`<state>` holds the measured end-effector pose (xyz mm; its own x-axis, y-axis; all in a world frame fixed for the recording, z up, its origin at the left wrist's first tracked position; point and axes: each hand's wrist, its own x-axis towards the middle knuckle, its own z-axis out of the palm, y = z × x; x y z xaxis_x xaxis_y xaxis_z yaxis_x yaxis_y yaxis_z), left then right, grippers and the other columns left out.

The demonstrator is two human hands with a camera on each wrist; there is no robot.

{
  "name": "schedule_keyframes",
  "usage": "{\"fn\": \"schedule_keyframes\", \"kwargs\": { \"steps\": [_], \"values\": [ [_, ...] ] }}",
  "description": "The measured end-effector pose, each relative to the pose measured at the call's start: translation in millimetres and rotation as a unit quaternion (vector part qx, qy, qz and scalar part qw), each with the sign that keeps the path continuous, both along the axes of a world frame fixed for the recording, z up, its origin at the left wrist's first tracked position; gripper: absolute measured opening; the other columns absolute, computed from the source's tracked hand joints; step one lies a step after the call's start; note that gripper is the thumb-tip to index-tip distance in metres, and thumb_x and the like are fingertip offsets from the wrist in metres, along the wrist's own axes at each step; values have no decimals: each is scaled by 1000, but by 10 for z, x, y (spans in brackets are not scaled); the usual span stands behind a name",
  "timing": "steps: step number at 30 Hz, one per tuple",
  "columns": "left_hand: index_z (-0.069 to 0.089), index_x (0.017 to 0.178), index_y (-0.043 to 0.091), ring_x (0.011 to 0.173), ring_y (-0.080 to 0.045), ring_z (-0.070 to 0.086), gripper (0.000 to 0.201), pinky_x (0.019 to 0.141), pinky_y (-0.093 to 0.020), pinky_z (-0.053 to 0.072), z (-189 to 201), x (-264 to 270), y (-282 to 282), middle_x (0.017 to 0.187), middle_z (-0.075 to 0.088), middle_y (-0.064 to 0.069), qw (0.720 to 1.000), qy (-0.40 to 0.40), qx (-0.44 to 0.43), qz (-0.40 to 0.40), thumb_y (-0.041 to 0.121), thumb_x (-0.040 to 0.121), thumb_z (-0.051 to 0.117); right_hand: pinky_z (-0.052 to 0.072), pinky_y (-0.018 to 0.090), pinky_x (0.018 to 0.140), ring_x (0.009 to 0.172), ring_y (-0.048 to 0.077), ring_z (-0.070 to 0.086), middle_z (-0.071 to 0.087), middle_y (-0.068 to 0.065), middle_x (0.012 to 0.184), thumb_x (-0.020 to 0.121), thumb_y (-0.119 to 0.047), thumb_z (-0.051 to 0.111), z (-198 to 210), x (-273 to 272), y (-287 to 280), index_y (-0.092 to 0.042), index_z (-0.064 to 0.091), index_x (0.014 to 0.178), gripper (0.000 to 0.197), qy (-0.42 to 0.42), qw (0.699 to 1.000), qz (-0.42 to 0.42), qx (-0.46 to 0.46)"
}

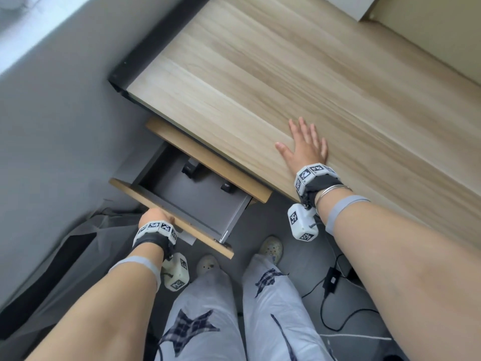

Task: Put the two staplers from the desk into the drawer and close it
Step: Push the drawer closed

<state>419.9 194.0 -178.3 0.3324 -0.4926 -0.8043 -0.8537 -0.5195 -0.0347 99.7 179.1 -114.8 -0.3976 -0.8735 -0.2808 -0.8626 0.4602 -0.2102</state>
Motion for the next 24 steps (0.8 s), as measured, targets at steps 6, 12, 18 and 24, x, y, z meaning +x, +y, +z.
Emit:
{"fn": "schedule_keyframes", "kwargs": {
  "steps": [6, 12, 18, 24],
  "values": [
    [63, 105, -10, 101, -36, 65, 51, 71, -35, 42, -80, -312, -268, 110, 68, -25, 997, 58, -43, 34, 38, 86, 60, -4, 46, 119, 150, 13, -8, -7, -16, 161, 84, -66, 43, 23, -138, -40, -40, 5, 150, 81, -2, 999, -5, 33],
    [36, 55, 6, 53, -24, 47, 59, 61, -35, 40, -152, -630, -518, 54, 45, -8, 983, 105, -118, 90, 54, 82, 58, -3, 46, 119, 150, 13, -8, -8, -16, 161, 84, -68, 40, 4, -127, -46, -41, 3, 150, 81, 11, 999, -1, 32],
    [60, 80, -10, 58, -33, 54, 60, 62, -46, 50, -134, -878, -697, 58, 51, -16, 978, 132, -140, 84, 50, 79, 65, -3, 47, 119, 150, 14, -7, -7, -16, 161, 84, -69, 39, -25, -136, -48, -41, 4, 150, 80, 21, 1000, 0, 21],
    [46, 61, 13, 86, -29, 63, 40, 78, -34, 49, -235, -990, -806, 88, 65, -11, 966, 159, -165, 120, 40, 77, 71, -2, 47, 119, 150, 15, -6, -5, -16, 161, 84, -70, 38, -34, -142, -35, -40, 4, 150, 81, 28, 999, 0, 17]
  ]
}}
